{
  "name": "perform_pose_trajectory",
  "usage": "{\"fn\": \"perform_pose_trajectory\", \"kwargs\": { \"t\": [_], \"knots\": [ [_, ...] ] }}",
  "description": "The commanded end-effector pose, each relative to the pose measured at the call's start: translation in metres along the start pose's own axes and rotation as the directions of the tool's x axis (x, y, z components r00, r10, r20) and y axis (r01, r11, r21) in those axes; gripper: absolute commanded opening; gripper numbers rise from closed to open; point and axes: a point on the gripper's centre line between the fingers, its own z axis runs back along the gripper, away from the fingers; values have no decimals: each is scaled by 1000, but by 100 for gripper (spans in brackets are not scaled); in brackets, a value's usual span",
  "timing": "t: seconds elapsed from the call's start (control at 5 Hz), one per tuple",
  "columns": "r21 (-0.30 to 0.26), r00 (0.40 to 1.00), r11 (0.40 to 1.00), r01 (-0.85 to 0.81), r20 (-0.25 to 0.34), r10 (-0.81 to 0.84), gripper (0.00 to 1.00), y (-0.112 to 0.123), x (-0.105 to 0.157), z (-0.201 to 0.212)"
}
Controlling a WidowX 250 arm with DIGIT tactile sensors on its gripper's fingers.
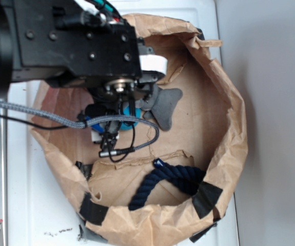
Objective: Grab the blue ball.
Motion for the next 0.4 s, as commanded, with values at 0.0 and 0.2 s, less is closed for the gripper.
{"fn": "perform_pose_trajectory", "kwargs": {
  "t": [0.0, 0.2],
  "knots": [
    [-83, 974, 971, -223, -59, 218, 100, -6, 22, 25],
    [-64, 975, 973, -220, -35, 218, 100, -11, 25, 15]
  ]
}}
